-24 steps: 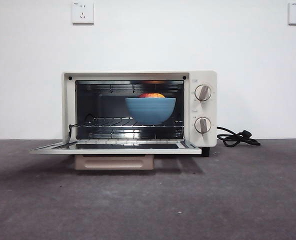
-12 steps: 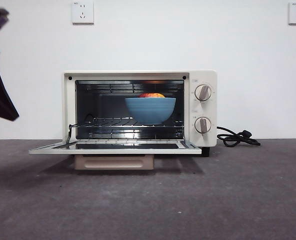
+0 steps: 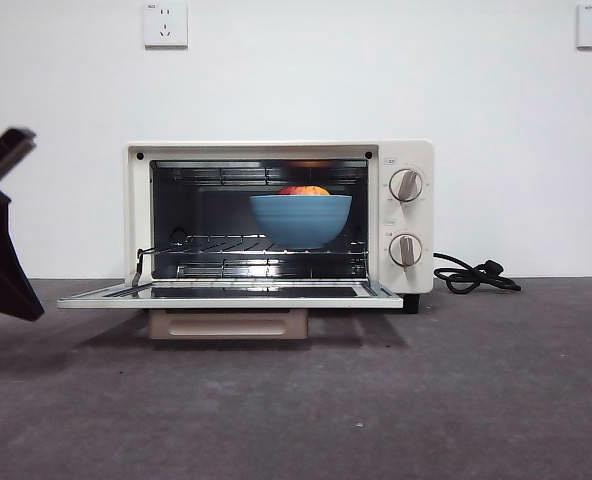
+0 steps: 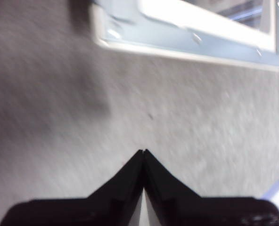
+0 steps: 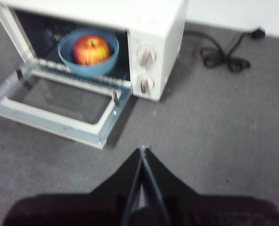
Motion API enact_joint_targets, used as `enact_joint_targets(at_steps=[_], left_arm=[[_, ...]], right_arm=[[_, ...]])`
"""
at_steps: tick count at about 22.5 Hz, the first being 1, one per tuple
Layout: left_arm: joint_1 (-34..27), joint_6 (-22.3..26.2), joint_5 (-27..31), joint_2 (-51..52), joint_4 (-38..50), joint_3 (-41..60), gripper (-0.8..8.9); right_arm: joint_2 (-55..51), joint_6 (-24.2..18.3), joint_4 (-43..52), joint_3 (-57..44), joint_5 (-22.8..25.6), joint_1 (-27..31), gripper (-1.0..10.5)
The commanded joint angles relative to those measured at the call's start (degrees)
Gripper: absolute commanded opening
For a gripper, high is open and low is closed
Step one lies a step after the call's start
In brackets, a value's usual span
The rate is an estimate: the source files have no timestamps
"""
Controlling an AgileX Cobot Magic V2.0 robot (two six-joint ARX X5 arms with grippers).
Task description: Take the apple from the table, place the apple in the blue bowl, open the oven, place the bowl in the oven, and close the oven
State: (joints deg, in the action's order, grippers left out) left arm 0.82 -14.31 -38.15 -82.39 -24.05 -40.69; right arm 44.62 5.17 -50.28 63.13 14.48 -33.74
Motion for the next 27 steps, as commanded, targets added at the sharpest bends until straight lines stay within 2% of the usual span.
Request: enact_joint_targets(at_steps=[1, 7, 12, 20, 27], left_arm=[[-0.79, -2.71, -0.79, -1.99, 2.84, 0.48, -0.08], [-1.77, -8.98, -0.85, -4.70, 9.57, 0.46, -0.08], [-1.92, -16.26, 1.16, -7.15, 14.49, 0.44, -0.08], [-2.08, -22.23, 1.75, -10.64, 19.17, 0.42, -0.08], [-2.08, -25.33, 1.64, -10.64, 22.58, 0.42, -0.08]], right_arm=[[-0.35, 2.25, 1.22, -2.19, -1.05, 0.00, -0.1], [-0.22, 3.04, 4.42, -3.65, -4.96, 0.00, -0.1], [-0.20, 3.89, 6.88, -3.65, -5.55, 0.00, -0.1], [-0.20, 3.91, 6.78, -3.65, -5.75, 0.00, -0.1], [-0.17, 5.01, 6.84, -3.65, -5.75, 0.00, -0.1]])
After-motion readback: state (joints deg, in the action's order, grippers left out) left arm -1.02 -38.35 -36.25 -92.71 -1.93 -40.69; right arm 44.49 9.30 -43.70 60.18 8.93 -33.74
